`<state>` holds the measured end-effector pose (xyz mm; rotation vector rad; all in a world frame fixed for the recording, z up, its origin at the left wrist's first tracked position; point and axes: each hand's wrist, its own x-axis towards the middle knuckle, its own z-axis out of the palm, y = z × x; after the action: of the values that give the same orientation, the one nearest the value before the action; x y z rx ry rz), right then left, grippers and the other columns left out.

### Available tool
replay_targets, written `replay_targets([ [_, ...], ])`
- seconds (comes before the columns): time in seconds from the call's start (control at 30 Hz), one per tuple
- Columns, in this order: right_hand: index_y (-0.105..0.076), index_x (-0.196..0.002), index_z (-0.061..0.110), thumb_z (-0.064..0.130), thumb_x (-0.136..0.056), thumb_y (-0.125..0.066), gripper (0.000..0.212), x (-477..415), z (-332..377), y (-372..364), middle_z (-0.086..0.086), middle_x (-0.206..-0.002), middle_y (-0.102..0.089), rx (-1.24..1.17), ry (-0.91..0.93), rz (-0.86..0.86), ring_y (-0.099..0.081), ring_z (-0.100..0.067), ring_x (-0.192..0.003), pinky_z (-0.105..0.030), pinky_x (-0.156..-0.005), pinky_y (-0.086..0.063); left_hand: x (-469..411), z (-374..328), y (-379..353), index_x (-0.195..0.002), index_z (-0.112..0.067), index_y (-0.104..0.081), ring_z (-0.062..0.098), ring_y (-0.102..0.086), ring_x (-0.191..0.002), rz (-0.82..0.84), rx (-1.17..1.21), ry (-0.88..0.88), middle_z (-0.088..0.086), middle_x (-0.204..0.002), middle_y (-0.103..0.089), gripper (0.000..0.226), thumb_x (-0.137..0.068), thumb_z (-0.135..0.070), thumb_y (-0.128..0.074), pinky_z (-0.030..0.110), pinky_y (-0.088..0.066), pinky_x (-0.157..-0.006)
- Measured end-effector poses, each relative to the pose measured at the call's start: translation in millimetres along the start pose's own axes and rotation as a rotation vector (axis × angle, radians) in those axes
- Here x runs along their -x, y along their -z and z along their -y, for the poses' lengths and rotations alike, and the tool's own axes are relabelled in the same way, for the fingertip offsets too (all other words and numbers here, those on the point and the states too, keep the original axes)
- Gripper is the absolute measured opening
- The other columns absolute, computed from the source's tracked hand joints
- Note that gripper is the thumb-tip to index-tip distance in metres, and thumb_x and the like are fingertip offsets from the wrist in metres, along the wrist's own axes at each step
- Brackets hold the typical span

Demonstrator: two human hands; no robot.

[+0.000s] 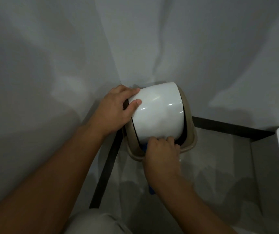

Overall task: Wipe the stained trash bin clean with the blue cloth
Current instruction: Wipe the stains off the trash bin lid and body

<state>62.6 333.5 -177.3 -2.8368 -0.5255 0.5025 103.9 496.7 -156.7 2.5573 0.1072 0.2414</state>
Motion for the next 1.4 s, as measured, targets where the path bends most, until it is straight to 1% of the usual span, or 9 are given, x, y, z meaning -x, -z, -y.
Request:
replay_targets([
  [0.27, -0.072, -0.094, 0.018, 0.002, -0.09, -0.052, 0.025, 23.3, -43.2, 35.1, -0.005, -0.087, -0.074, -1.1, -0.058, 0.271, -0.068, -0.014, -0.081, -0.018, -0.062, -0.053, 0.3, -11.2, -2.6, -0.129, -0.012, -0.061, 0.019, -0.058, -0.111, 0.041, 0.067, -0.028, 0.008, -0.122, -0.062, 0.037, -0.094, -0.025, -0.062, 0.035, -0.049, -0.095],
  [0.37, -0.071, -0.091, 0.04, 0.013, -0.091, -0.055, 0.031, 32.1, -51.9, 60.0, 0.013, -0.085, -0.073, -1.29, -0.032, 0.033, -0.068, -0.001, -0.079, -0.01, -0.061, -0.05, 3.2, -11.3, -0.3, -0.129, -0.017, -0.061, 0.011, -0.06, -0.107, 0.01, 0.151, 0.051, 0.0, -0.122, -0.063, 0.037, -0.093, -0.028, -0.063, 0.026, -0.05, -0.092],
  [0.5, -0.063, -0.117, 0.028, 0.011, -0.089, -0.051, 0.035, -0.2, -43.2, 85.4, 0.017, -0.098, -0.066, -0.735, 0.105, -0.679, -0.058, -0.015, -0.097, -0.027, -0.086, -0.046, 16.1, -9.1, 4.9, -0.135, -0.028, -0.05, -0.008, -0.051, -0.12, -0.003, 0.476, 0.22, -0.01, -0.134, -0.055, 0.04, -0.096, -0.029, -0.058, 0.002, -0.043, -0.087],
  [0.67, -0.041, -0.136, 0.029, 0.014, -0.088, -0.049, 0.051, -48.9, -3.9, 65.6, -0.007, -0.132, -0.053, -0.022, 0.101, -0.432, -0.042, -0.033, -0.115, -0.05, -0.096, -0.029, 48.5, 2.7, 3.6, -0.119, -0.03, -0.054, 0.001, -0.048, -0.127, 0.066, 0.456, 0.194, -0.013, -0.134, -0.049, 0.053, -0.074, -0.026, -0.082, 0.025, -0.058, -0.086],
  [0.83, -0.052, -0.122, 0.025, 0.011, -0.079, -0.058, 0.046, -74.4, 28.6, 55.9, -0.009, -0.124, -0.054, 0.041, 0.265, -0.358, -0.046, -0.033, -0.113, -0.054, -0.096, -0.03, 54.3, 4.0, -1.4, -0.114, -0.013, -0.064, 0.007, -0.057, -0.117, -0.067, 0.421, 0.075, -0.003, -0.126, -0.058, 0.046, -0.072, -0.019, -0.082, 0.02, -0.058, -0.077],
  [1.0, -0.047, -0.134, 0.027, 0.013, -0.077, -0.064, 0.061, -69.3, 11.8, 49.5, -0.007, -0.14, -0.049, 0.018, 0.558, -0.294, -0.04, -0.031, -0.126, -0.052, -0.107, -0.021, 56.1, 5.1, -1.7, -0.109, -0.016, -0.063, 0.005, -0.059, -0.112, -0.068, 0.414, 0.026, -0.006, -0.114, -0.061, 0.037, -0.076, -0.02, -0.081, 0.037, -0.057, -0.088],
  [1.13, -0.057, -0.127, 0.021, 0.0, -0.059, -0.079, 0.074, -47.2, -31.6, 46.2, -0.013, -0.132, -0.058, 0.135, 0.766, -0.289, -0.052, -0.039, -0.119, -0.06, -0.103, -0.028, 56.2, 11.9, -5.8, -0.108, -0.009, -0.063, 0.009, -0.055, -0.123, -0.047, 0.447, 0.074, 0.0, -0.132, -0.058, 0.037, -0.076, -0.014, -0.081, 0.02, -0.055, -0.081],
  [1.23, -0.063, -0.12, 0.022, 0.01, -0.046, -0.089, 0.08, -28.7, -59.7, 47.8, -0.009, -0.129, -0.061, 0.322, 0.901, -0.178, -0.054, -0.037, -0.119, -0.061, -0.101, -0.025, 53.7, 12.3, -6.3, -0.115, -0.008, -0.061, 0.011, -0.057, -0.122, -0.051, 0.454, 0.082, 0.005, -0.137, -0.055, 0.043, -0.077, -0.009, -0.08, 0.026, -0.054, -0.092],
  [1.4, -0.067, -0.115, 0.022, 0.01, -0.067, -0.069, 0.05, 2.2, -93.0, 52.3, -0.007, -0.121, -0.066, 0.391, 1.014, -0.2, -0.061, -0.034, -0.11, -0.061, -0.1, -0.035, 54.5, 13.4, -2.6, -0.135, -0.029, -0.052, 0.004, -0.055, -0.123, -0.022, 0.465, 0.158, -0.007, -0.139, -0.051, 0.059, -0.083, -0.017, -0.075, 0.015, -0.055, -0.083],
])
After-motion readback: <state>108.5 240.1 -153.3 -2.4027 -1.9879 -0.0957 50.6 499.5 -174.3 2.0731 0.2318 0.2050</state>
